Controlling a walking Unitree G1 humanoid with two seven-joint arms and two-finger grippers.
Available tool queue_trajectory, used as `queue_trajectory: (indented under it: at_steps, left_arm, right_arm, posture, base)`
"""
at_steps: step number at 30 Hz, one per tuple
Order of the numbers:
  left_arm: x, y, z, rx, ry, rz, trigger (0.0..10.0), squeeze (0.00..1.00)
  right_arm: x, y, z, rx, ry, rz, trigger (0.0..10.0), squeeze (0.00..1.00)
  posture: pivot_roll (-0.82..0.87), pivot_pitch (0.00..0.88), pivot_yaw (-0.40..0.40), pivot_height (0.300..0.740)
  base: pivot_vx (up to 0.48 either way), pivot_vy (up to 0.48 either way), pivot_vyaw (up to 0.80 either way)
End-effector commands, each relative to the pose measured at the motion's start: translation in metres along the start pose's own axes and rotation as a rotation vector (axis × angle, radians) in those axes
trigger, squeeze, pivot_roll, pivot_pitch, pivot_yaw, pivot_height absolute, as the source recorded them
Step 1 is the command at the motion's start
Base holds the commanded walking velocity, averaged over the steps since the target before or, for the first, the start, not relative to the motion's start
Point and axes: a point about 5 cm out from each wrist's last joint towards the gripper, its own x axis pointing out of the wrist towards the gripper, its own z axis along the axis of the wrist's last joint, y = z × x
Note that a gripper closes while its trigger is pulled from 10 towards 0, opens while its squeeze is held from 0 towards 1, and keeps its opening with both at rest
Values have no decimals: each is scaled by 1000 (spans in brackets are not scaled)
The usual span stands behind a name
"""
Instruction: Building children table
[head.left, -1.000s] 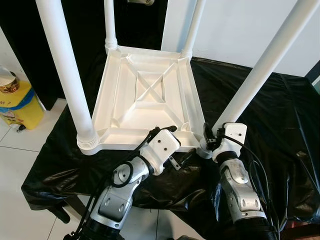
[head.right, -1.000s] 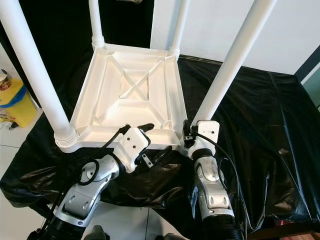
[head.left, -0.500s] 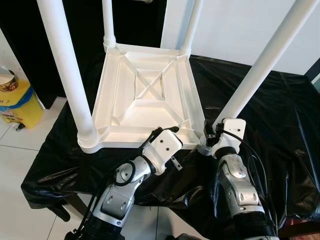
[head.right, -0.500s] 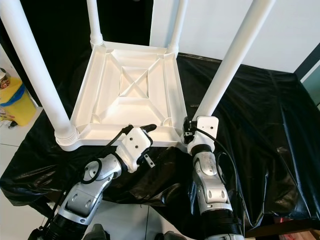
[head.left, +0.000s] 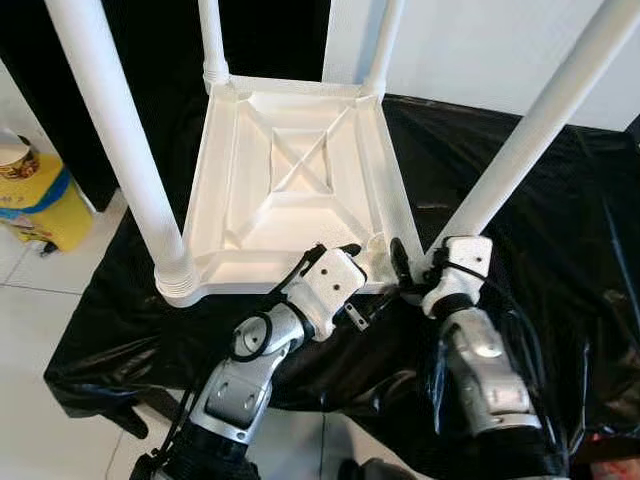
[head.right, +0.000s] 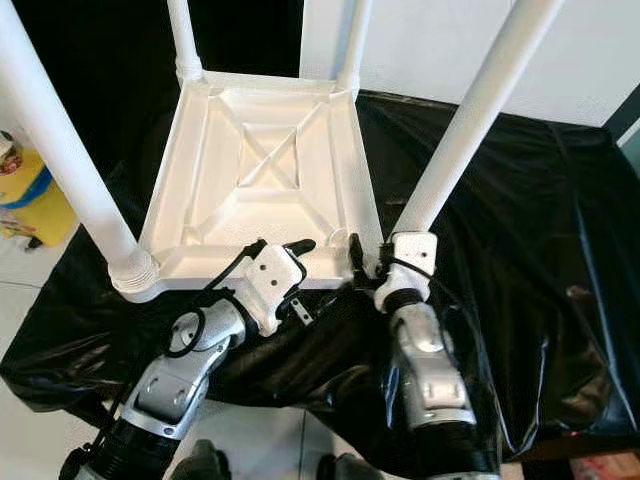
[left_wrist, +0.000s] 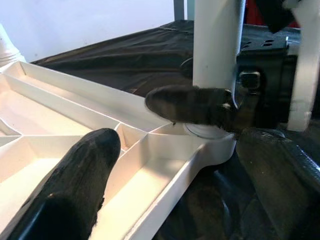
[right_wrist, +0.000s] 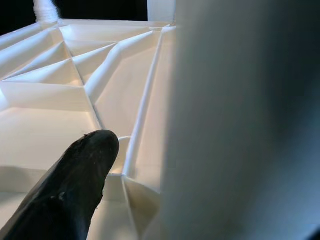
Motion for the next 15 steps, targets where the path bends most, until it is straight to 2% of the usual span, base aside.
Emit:
queue_trajectory:
  at_steps: [1,2,4,5,7,15]
  left_arm:
    - [-1,-1,-1,3,8,-13,10000,0]
    - [-1,-1,-1,3,8,-13,10000,0]
    - [-3,-1,0,5,2,-40,10000,0]
    - [-3,-1,0,5,2,-40,10000,0]
    - [-1,-2,2,0,-6,-50,10000,0]
    - [2,-4,3,-1,-11,-59,10000,0]
  right_arm:
    - [-3,-10,4,-16,-8,129,10000,0]
    - [-3,-10,4,-16,-8,129,10000,0]
    - [2,-22,10,-58,16,317,10000,0]
    - [2,-22,10,-58,16,317,10000,0]
    - [11,-29,14,-77,38,401,10000,0]
    - [19,-30,14,-117,62,482,10000,0]
  posture:
    - [125,127,-97,740]
    - [125,127,-97,740]
    - [101,127,-81,740]
    - [101,127,-81,740]
    - [100,126,-73,740]
    - [103,112,-78,740]
  base:
    - [0,0,0]
    - [0,0,0]
    - [0,0,0]
    - [0,0,0]
    - [0,0,0]
    - [0,0,0]
